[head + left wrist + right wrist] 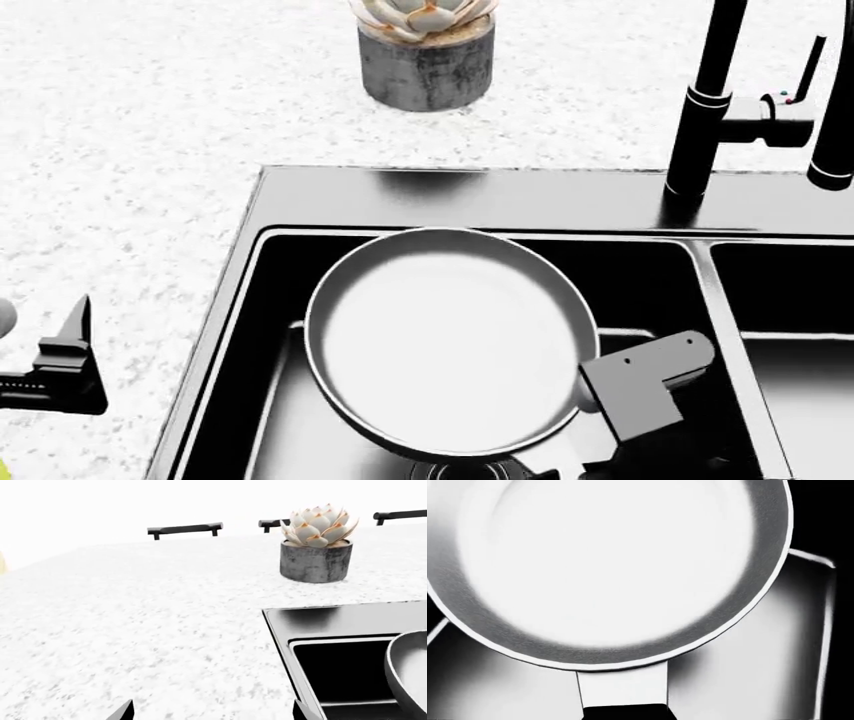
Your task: Pick the pan and sponge and place them into the sink. Then turn on the water.
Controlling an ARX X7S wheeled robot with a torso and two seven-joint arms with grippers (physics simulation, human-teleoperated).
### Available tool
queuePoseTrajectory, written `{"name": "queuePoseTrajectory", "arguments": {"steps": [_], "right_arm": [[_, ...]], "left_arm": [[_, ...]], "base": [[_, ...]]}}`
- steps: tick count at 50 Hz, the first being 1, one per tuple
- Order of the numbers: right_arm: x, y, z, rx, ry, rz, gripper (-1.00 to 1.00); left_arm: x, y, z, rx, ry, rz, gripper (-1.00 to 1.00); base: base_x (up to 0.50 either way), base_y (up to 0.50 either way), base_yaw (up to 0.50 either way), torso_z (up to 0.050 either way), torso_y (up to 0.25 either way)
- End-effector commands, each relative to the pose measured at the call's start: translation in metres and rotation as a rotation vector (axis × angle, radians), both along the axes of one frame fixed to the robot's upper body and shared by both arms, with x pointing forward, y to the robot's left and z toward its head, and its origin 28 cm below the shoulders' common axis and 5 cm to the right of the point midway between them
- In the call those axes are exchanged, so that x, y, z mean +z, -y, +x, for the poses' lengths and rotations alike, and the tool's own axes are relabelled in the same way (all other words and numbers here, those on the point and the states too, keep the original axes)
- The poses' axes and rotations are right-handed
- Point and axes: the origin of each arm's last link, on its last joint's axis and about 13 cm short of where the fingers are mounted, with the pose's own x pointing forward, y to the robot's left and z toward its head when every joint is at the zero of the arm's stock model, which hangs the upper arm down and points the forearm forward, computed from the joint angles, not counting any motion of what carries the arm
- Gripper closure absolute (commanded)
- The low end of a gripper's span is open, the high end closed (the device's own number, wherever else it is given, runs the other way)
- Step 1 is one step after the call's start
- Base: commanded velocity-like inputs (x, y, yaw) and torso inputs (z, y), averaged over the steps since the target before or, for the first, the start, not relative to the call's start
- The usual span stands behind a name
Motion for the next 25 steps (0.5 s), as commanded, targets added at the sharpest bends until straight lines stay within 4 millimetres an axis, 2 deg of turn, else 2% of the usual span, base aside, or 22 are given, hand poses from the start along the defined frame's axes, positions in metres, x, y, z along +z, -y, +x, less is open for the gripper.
{"name": "queuePoseTrajectory", "arguments": {"steps": [1, 25], "right_arm": [[-0.002, -0.015, 0.022, 0.079, -0.002, 0.019, 1.00], [-0.049, -0.024, 0.042, 0.121, -0.132, 0.020, 1.00]], "left_arm": [[-0.002, -0.004, -0.001, 0.004, -0.004, -0.003, -1.00], [-0.004, -0.003, -0.002, 0.015, -0.008, -0.004, -1.00]], "base": [[0.00, 0.00, 0.00, 0.000, 0.000], [0.00, 0.00, 0.00, 0.000, 0.002]]}}
